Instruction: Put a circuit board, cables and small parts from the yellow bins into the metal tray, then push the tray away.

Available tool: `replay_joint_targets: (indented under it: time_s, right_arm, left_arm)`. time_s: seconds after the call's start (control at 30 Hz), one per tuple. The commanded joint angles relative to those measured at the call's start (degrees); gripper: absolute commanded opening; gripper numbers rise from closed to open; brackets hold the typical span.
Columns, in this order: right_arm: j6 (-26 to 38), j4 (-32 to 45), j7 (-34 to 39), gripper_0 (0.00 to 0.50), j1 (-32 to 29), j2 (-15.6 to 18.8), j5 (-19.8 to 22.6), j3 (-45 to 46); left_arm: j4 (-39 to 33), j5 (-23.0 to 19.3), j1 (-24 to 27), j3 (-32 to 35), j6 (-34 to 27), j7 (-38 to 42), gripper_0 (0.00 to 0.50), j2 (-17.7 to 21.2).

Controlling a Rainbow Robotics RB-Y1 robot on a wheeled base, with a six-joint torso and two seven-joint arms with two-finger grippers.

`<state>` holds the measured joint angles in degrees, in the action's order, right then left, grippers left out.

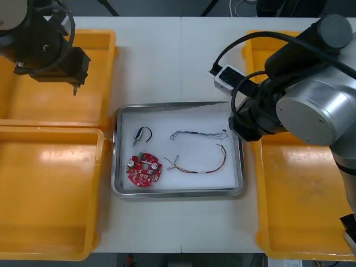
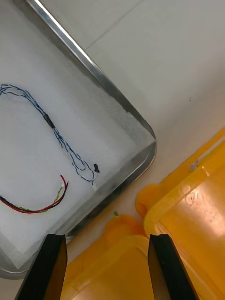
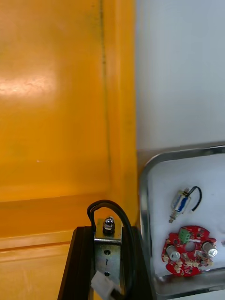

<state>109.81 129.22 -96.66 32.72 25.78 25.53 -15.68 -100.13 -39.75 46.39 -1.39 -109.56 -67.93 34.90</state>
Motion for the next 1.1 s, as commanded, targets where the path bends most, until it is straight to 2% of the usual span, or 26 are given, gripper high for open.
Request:
replay_joint_targets:
  time_s: [0.03, 0.13, 0.27, 0.5, 0.67, 0.93, 1.1]
  right_arm:
    - [0.19, 4.28, 6.66, 0.500, -4.68, 0.85, -0.48, 5.13]
    - [0.19, 5.51, 8.95, 0.500, -6.52, 2.25, -0.48, 6.62]
    - [0.19, 7.36, 10.79, 0.500, -10.57, 4.01, -0.48, 10.49]
    - [0.19, 9.47, 11.67, 0.500, -16.54, 5.15, 1.90, 19.37]
    - [0.19, 9.82, 12.20, 0.500, -20.32, 6.74, 6.11, 25.61]
    - [0.19, 9.82, 12.90, 0.500, -27.27, 7.17, 12.27, 35.28]
    - [0.19, 9.73, 13.78, 0.500, -29.73, 7.17, 12.44, 36.42]
  left_arm:
    - [-4.46, -1.38, 2.30, -5.38, -0.44, 8.08, 0.000, -1.50]
    - [-5.43, -2.17, 3.00, -8.19, -0.44, 10.89, 0.000, -2.20]
    - [-6.31, -5.42, 3.79, -12.85, -0.12, 18.36, 0.000, -3.26]
    - [-5.08, -4.90, 4.06, -24.72, 9.11, 25.04, 0.000, -4.31]
    - [-1.21, -4.63, 4.06, -30.08, 15.26, 25.13, 0.000, -4.75]
    - [5.65, -4.37, 4.14, -36.23, 22.99, 24.16, 0.000, -5.10]
    - [7.58, -2.52, 4.14, -38.78, 25.19, 23.72, 0.000, -5.80]
